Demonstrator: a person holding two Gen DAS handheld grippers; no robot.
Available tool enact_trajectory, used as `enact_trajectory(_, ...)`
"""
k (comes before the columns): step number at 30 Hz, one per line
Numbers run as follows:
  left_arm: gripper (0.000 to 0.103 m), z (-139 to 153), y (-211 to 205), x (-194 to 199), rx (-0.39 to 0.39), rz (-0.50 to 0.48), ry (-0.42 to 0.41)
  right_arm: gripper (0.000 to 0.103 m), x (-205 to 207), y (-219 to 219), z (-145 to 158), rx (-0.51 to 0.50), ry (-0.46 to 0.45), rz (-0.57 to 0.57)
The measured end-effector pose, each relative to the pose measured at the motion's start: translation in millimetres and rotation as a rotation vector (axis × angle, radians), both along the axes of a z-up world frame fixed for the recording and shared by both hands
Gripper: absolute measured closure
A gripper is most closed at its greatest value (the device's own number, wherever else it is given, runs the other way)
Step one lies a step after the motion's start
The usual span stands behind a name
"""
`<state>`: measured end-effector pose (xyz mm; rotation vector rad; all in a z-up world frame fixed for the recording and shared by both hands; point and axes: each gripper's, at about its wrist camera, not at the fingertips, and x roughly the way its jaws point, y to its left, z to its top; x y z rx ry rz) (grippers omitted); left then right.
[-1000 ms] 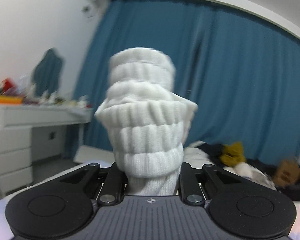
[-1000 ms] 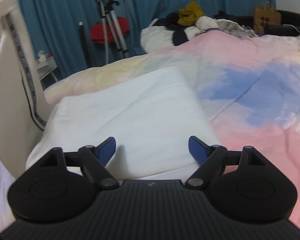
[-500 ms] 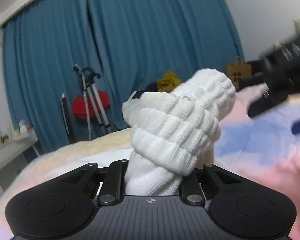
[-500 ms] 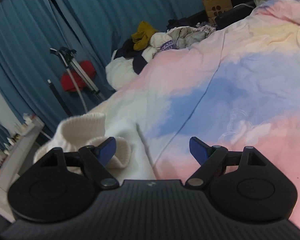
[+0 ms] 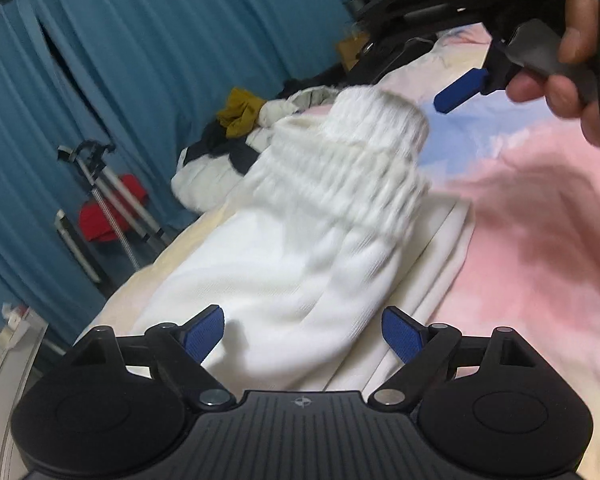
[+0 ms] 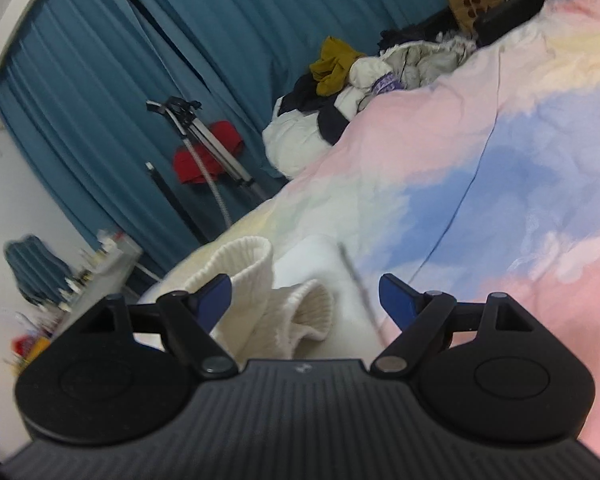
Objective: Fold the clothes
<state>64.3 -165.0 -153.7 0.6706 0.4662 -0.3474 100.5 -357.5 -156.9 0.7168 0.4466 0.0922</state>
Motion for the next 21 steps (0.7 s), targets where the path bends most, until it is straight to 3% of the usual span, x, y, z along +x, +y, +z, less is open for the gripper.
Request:
enact_trajectory(2, 0.015, 7, 14, -17, -0.040, 0.036, 0.013, 0.016, -1, -4, 1, 0.072, -0.025, 0.007)
enact_trajectory(5, 0.017, 12, 29, -15, -0.077, 0.079, 0.035, 0.016, 1, 2, 6, 0.055, -0.034, 0.025)
enact_trajectory(8, 0.017, 12, 28, -10, -0.049, 0.088, 0.023, 0.015, 4, 9, 10, 0.038, -0.043, 0.044)
enact_trajectory(11, 0.017, 11, 18, -6, -0.038, 0.095, 0.034, 0.015, 22, 28, 1, -0.056, 0.039, 0.104)
enact_trajectory(14, 0.024, 4, 17, -3, -0.020, 0.097, 0.029, 0.015, 37, 41, -18, -0.100, 0.098, 0.108)
enact_trajectory(17, 0.038, 3, 19, -6, -0.025, 0.106, 0.027, 0.016, 46, 42, -31, -0.057, 0.106, 0.112)
enact_trajectory(18, 0.047, 4, 20, -6, -0.031, 0.107, 0.022, 0.026, 47, 40, -34, -0.039, 0.098, 0.113)
enact_trajectory(19, 0.056, 5, 21, -7, -0.038, 0.107, 0.018, 0.044, 48, 40, -36, -0.028, 0.092, 0.114)
enact_trajectory(21, 0.068, 11, 24, -8, -0.071, 0.107, 0.021, 0.060, 45, 42, -32, -0.066, 0.081, 0.108)
